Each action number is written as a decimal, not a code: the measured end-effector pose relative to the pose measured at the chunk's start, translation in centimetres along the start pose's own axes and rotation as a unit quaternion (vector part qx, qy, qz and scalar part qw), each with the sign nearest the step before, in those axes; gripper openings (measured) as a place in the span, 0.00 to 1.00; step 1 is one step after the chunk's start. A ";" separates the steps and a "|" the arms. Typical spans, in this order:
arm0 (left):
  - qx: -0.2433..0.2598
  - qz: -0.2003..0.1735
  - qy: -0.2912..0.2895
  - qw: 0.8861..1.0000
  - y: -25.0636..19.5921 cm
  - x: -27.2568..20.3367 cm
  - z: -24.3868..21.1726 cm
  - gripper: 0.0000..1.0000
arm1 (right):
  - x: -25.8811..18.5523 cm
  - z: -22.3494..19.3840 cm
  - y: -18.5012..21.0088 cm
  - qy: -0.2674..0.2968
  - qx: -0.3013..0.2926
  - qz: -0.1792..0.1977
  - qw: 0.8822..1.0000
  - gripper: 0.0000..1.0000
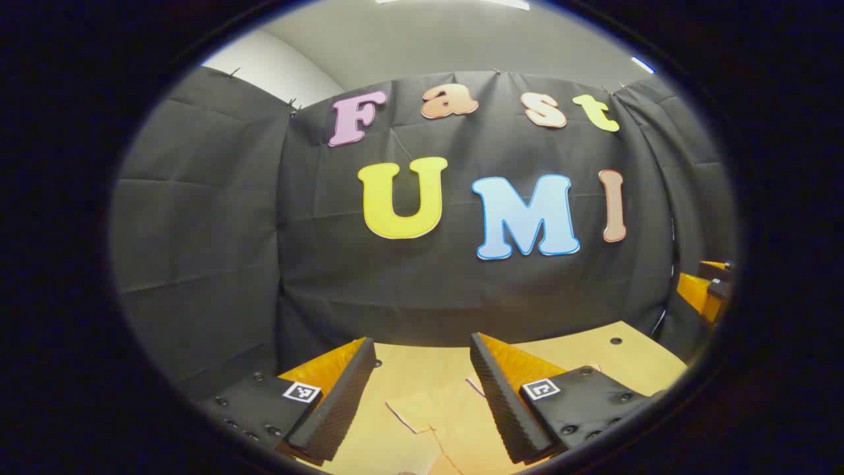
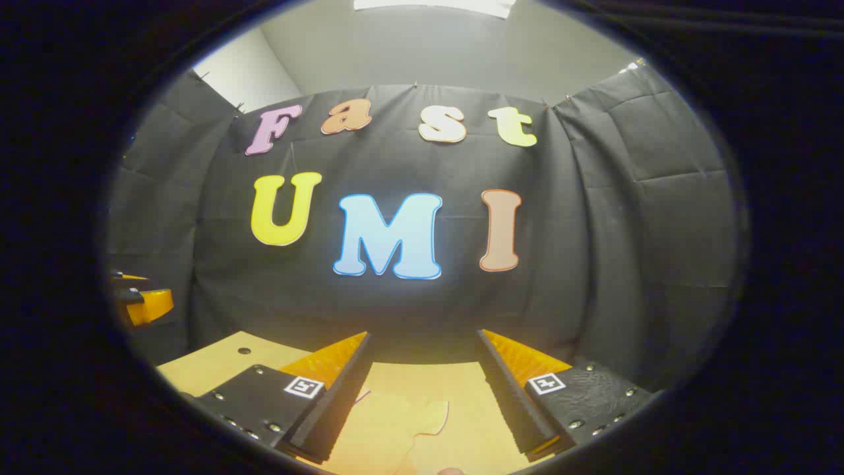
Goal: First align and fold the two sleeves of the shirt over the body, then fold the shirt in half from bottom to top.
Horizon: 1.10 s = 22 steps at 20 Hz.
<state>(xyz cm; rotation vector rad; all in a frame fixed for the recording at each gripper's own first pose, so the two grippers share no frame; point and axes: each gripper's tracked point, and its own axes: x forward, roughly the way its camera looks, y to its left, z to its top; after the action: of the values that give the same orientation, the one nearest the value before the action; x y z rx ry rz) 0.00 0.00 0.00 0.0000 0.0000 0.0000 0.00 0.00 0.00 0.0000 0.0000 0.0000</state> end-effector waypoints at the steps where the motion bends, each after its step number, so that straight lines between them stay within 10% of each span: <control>1: 0.001 0.002 -0.003 1.000 0.0 0.1 0.1 0.94 | 0.3 -0.2 -0.1 0.002 0.001 0.001 1.000 0.97; 22: -0.003 -0.008 -0.013 1.000 -1.2 0.5 0.6 0.96 | 1.8 -2.7 -0.1 0.045 0.003 0.031 0.998 0.97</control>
<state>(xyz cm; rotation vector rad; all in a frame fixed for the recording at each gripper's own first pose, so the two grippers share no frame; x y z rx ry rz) 0.47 -1.23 0.58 -0.0062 -0.0253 -0.0168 1.79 -0.12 -2.75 0.0063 0.0905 0.0619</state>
